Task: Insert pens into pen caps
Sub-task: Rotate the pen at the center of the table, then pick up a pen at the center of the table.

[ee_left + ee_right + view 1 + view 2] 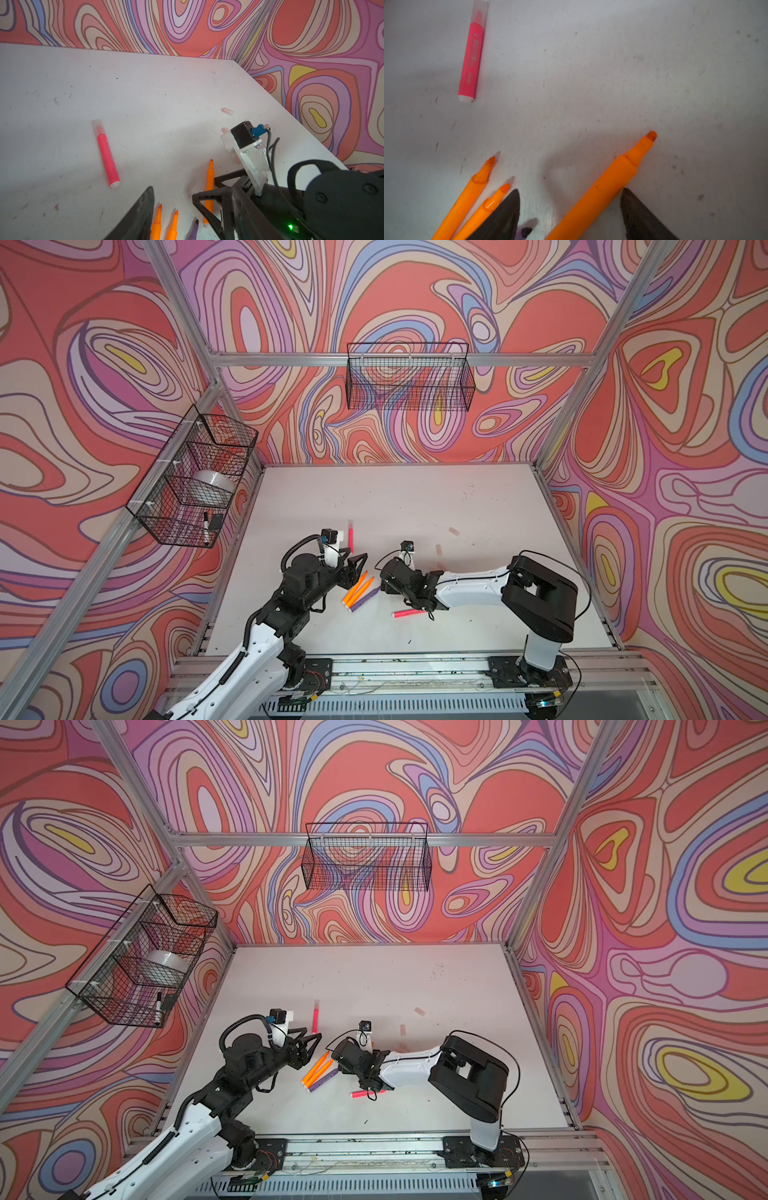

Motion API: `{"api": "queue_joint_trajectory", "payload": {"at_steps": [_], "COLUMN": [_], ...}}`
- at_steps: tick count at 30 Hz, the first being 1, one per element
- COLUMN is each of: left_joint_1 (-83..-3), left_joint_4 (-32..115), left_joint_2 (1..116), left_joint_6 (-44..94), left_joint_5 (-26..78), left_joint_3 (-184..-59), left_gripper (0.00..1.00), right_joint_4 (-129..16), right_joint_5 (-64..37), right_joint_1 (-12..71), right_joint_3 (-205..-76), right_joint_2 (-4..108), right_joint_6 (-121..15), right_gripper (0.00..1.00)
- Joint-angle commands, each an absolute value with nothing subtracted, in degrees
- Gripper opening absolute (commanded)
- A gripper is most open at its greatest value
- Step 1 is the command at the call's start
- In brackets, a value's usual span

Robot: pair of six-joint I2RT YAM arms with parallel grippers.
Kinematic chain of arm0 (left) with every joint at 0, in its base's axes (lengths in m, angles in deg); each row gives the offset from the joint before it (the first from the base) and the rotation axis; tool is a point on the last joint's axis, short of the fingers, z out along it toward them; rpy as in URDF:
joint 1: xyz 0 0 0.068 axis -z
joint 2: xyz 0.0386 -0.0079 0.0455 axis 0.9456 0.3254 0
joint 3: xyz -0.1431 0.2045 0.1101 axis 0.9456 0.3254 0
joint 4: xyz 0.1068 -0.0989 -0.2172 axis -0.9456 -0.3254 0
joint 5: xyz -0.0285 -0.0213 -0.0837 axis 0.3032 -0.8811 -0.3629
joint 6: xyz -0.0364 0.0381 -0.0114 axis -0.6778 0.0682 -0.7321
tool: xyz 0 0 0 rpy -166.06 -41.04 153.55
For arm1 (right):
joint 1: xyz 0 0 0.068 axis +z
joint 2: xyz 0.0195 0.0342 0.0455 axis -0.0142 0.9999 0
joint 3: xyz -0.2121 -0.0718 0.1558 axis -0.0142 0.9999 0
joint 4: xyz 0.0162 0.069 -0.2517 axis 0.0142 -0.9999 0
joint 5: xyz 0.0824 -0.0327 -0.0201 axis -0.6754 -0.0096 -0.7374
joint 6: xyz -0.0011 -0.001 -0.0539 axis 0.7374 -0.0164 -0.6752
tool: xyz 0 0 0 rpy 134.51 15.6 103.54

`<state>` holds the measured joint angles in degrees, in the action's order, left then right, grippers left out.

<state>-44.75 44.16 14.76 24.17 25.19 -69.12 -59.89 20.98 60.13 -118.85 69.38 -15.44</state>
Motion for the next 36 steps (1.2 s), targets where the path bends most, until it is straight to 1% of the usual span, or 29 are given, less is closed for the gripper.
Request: {"api": "queue_joint_trajectory", "payload": {"at_steps": [1,4,9,11,15,19,25,28,32,36], "left_joint_1": [-44.9,-44.89,-44.9,-44.9,-44.9,-44.9,-44.9,-44.9,-44.9,-44.9], "left_joint_4": [43.79,43.75,43.72,43.7,43.52,43.7,43.61,43.53,43.61,43.88], "left_joint_2": [14.15,14.0,13.47,13.4,13.35,13.46,13.42,13.34,13.33,13.61], "left_joint_6": [24.77,24.77,24.59,24.59,24.59,24.42,24.15,24.16,24.15,23.98], "left_joint_5": [25.23,25.14,24.69,24.6,24.78,24.7,24.61,24.59,24.51,24.25], "left_joint_3": [-69.21,-69.09,-68.94,-68.87,-68.87,-68.95,-69.02,-69.04,-68.98,-69.04], "left_gripper": [0.61,0.61,0.61,0.61,0.61,0.61,0.61,0.61,0.61,0.61], "right_joint_4": [-63.53,-66.06,-69.64,-70.91,-71.73,-71.89,-73.35,-74.27,-74.88,-75.27], "right_joint_5": [21.14,22.82,24.58,25.07,26.32,26.73,25.15,25.52,26.11,27.02], "right_joint_1": [59.5,59.08,57.93,57.64,57.64,57.66,57.7,57.69,57.66,57.65], "right_joint_3": [-120.24,-121.78,-123.65,-124.32,-124.21,-124.18,-128.54,-129.83,-129.38,-128.49], "right_joint_2": [71.58,72.5,74.35,75.09,73.95,72.33,77.15,78.42,77.85,76.64], "right_joint_6": [-17.44,-18.37,-19.83,-20.17,-21.27,-22.51,-23.65,-23.76,-23.8,-23.84], "right_gripper": [0.79,0.78,0.7,0.68,0.68,0.7,0.72,0.66,0.53,0.42]}}
